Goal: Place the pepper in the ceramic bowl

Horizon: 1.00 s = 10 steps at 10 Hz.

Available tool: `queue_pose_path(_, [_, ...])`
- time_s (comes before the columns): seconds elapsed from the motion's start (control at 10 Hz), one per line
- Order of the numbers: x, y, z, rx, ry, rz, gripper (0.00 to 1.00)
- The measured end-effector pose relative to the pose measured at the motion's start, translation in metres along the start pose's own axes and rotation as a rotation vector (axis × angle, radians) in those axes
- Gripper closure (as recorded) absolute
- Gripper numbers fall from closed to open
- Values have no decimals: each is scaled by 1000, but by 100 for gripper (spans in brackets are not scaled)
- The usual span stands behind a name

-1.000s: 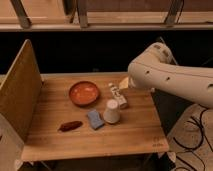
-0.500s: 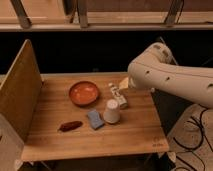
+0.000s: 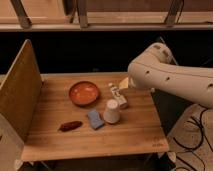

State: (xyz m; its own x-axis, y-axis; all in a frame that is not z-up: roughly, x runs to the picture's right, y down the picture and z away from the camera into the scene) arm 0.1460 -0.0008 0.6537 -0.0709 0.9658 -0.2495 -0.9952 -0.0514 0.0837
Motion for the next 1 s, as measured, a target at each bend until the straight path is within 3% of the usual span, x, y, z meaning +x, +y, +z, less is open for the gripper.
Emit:
queue_pose_path(0.2, [-1, 2, -1, -4, -8, -23, 20])
queue_pose_path(0.3, [0, 10, -1, -15, -16, -74, 20])
queue_pose_path(0.6, [18, 84, 2, -83, -25, -395, 20])
queue_pose_path(0.7, [24, 100, 2, -100, -26, -466, 20])
queue_pose_path(0.8, [35, 132, -2, -147, -31, -582, 20])
queue_pose_path(1.0, [53, 168, -8, -212, -30, -703, 20])
